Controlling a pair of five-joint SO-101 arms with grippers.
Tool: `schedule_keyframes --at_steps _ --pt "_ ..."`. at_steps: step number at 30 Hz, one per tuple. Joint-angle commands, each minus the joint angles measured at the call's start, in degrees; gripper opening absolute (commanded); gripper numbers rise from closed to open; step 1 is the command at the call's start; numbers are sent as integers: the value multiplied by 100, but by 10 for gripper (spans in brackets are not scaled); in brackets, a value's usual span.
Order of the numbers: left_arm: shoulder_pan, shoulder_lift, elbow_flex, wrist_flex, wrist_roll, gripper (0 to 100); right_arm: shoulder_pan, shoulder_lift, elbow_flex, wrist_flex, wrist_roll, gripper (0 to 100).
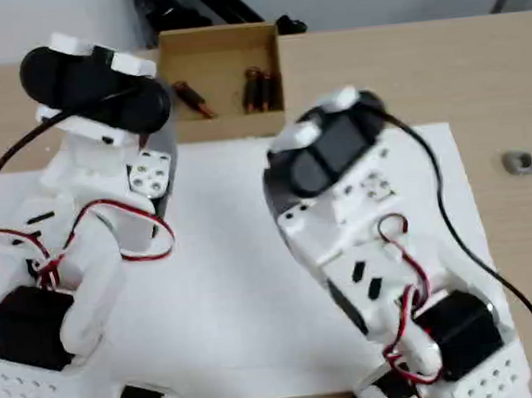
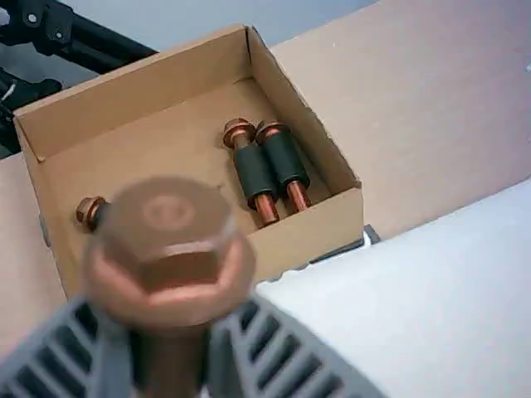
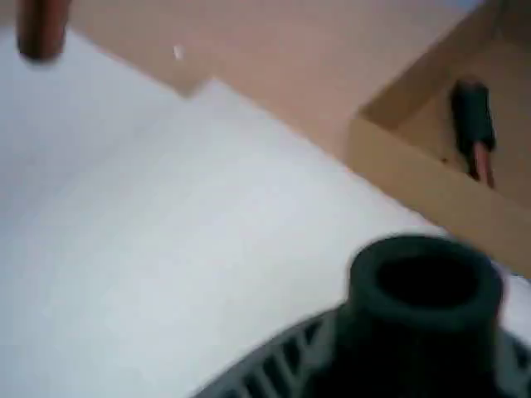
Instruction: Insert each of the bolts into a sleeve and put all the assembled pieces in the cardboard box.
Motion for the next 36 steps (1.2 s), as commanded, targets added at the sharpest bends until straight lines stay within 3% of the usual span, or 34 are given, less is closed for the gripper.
schedule_keyframes --at_steps 1,7,14,23,36 --pt "26 -9 -57 -167 -26 6 -22 -347 -44 -163 -659 2" --pt "35 -9 -57 -185 -26 6 -4 -1015 97 -154 -668 2" --pt "35 -18 -57 -167 -26 6 -13 -2255 1890 -251 -668 2" --pt "273 18 -57 -193 -9 6 -31 -3829 4141 -1481 -589 2" --pt "1380 158 -57 -431 -9 6 -31 -4048 6075 -3758 281 2"
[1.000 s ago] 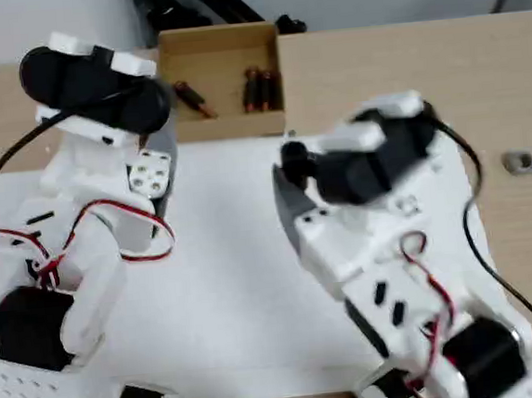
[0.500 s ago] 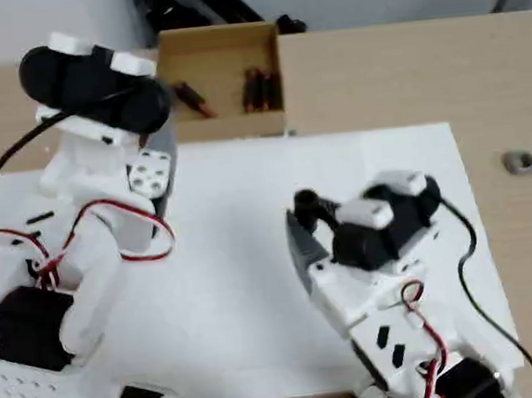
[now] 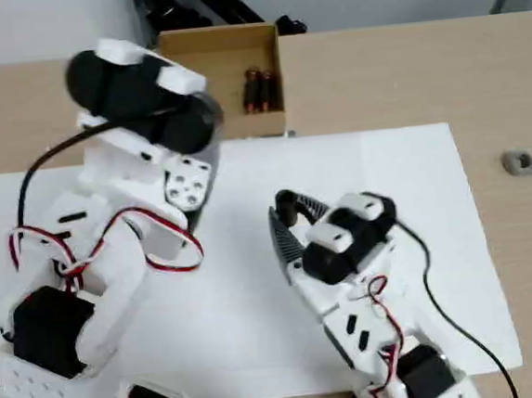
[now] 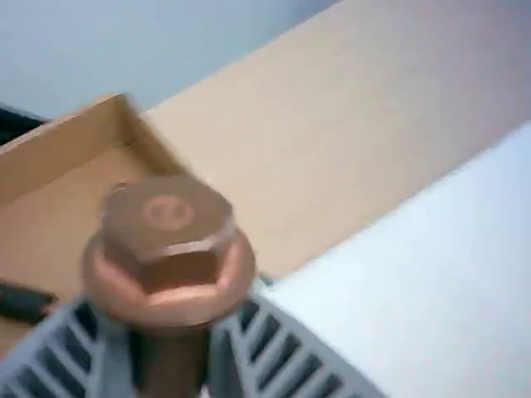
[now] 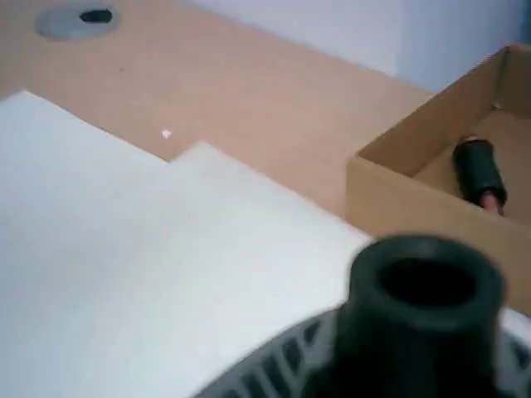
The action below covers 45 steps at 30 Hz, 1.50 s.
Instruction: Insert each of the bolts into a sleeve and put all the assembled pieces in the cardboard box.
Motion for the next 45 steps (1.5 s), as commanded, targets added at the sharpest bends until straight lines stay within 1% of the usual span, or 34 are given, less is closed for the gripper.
schedule_keyframes --at_steps 1,6,9,11,14,16,23,25,27,29,33,37,45 --pt "378 132 -57 -185 -9 6 -31 -66 343 -813 220 2" --pt "862 193 -57 -352 -9 6 -40 -66 818 -1754 229 2" --pt "1055 185 -57 -431 53 6 -84 -66 809 -1868 431 2" --pt "1099 185 -57 -492 422 6 -180 -66 809 -1868 536 2" --pt "1073 185 -57 -747 1178 6 -233 -66 800 -1868 404 2" --pt "1073 220 -48 -809 1486 6 -268 -66 809 -1868 316 2" --pt "1073 193 286 -738 1495 6 -268 -66 633 -1877 290 2" --pt "1064 185 295 -747 1749 6 -268 -66 624 -1877 281 2" --pt "914 176 286 -826 2180 6 -268 -66 624 -1877 281 2" --pt "738 185 295 -888 2400 6 -268 -66 615 -1877 273 2" --pt "642 211 321 -888 2418 6 -268 -75 607 -1886 264 2" --pt "651 220 418 -949 2418 6 -259 -75 589 -2114 35 2" --pt "651 220 1121 -1802 2426 6 -251 -66 607 -2149 -9 2"
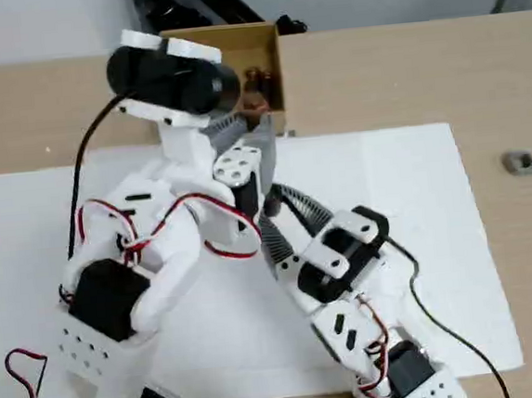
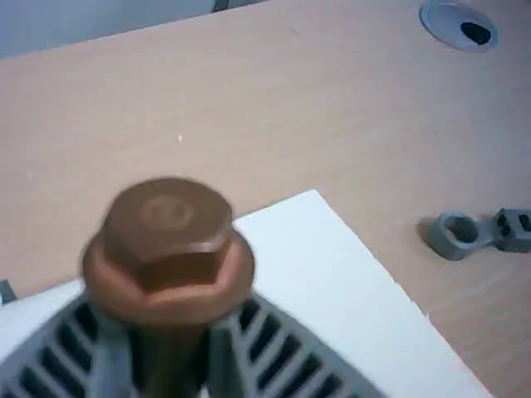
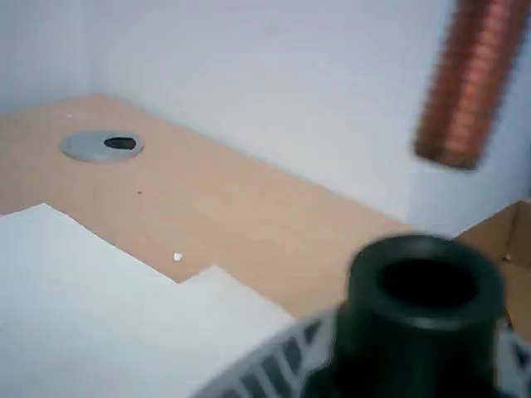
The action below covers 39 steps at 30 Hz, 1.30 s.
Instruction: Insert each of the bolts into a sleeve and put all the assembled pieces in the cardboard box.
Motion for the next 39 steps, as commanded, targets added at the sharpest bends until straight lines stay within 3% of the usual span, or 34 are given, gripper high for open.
schedule_keyframes --at_steps 1,18,24,39 --pt "-9 -18 127 -492 44 6 -13 -66 -264 -154 -62 2" --pt "202 -53 435 -334 18 6 365 -13 -237 -101 -70 2" --pt "202 -53 453 -352 9 6 338 -4 -281 303 -440 2" --pt "475 -62 444 -404 18 6 338 -4 -281 462 -440 2"
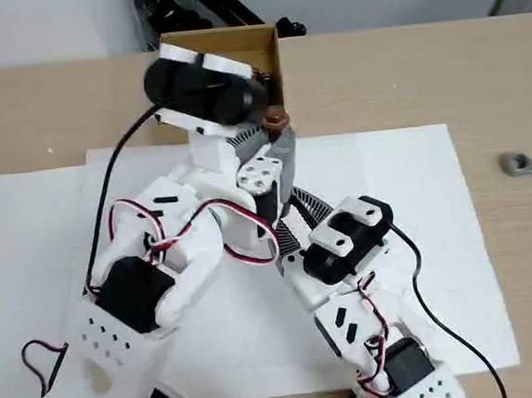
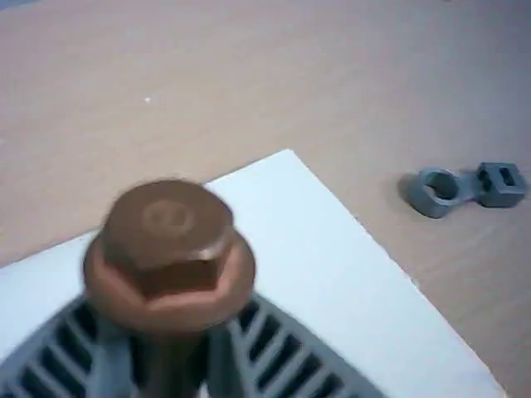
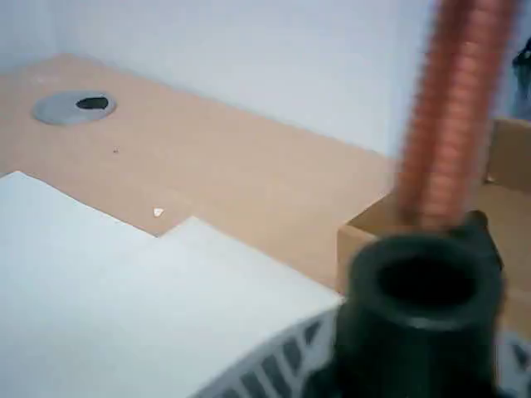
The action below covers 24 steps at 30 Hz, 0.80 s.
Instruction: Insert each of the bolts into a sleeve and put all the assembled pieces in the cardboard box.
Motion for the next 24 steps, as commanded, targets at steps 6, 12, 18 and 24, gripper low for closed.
schedule_keyframes --at_steps 6,12,18,24 --pt "141 -62 -40 -79 9 6 75 -13 -290 13 -70 2" --pt "132 -62 -31 -9 9 6 75 -13 -290 13 -70 2" --pt "132 -62 92 -18 0 6 75 -13 -299 13 -70 2" --pt "-62 -62 391 -211 0 6 75 -13 -448 22 -105 2"
